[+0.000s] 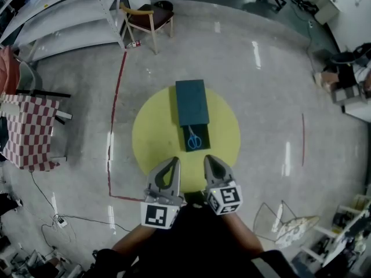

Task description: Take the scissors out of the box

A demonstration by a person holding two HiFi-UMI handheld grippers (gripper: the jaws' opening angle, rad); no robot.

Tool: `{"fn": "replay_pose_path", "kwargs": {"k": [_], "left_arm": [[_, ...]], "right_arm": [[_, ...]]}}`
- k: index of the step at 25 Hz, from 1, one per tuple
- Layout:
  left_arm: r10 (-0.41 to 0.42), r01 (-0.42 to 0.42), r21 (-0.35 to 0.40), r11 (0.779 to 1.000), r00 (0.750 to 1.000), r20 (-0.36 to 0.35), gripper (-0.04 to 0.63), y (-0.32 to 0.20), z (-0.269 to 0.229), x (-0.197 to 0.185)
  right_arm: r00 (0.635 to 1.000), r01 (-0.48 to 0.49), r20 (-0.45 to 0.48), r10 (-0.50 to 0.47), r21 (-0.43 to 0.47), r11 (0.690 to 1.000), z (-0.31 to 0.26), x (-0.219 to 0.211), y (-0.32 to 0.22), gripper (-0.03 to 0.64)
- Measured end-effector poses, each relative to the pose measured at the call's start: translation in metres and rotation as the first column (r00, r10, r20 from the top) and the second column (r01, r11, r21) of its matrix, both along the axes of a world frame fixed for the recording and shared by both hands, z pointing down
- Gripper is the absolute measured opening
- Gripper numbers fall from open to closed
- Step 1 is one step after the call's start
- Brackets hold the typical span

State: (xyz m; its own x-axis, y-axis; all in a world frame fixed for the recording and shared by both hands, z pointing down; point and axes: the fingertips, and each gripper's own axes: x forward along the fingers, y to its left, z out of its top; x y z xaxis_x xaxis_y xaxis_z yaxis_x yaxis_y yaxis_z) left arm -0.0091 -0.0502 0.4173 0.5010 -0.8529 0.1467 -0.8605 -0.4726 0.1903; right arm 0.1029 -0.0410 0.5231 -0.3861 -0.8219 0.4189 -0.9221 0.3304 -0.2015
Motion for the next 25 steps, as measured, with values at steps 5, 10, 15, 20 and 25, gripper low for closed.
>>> {"fn": "replay_pose_path", "kwargs": {"k": [5, 10, 15, 20, 25], "left_arm": [[0.032, -0.032, -0.016, 0.999, 0.999, -0.016, 0.000, -0.025, 0.007, -0.002], [0.054, -0.055, -0.047, 0.997, 0.998, -0.036, 0.000, -0.039, 0.014, -0.001], [0.052, -0.054, -0.054, 0.997, 0.998, -0.038, 0.000, -0.054, 0.017, -0.005], [0.051, -0.054, -0.067, 0.996, 0.998, -0.040, 0.000, -0.066, 0.020, -0.007], [0.052, -0.055, -0.085, 0.995, 0.998, -0.040, 0.000, -0.075, 0.027, -0.010]], "right_arm": [[1.000, 0.004, -0.022, -0.005, -0.076, 0.997, 0.019, -0.008, -0.022, 0.013], [0.997, -0.010, -0.079, -0.001, -0.145, 0.989, 0.059, -0.009, -0.036, 0.064], [0.990, -0.008, -0.135, -0.026, -0.246, 0.969, 0.091, -0.012, -0.046, 0.086], [0.982, 0.003, -0.176, -0.066, -0.337, 0.941, 0.147, -0.010, -0.051, 0.086], [0.961, 0.007, -0.243, -0.135, -0.464, 0.886, 0.184, -0.012, -0.053, 0.086]]}}
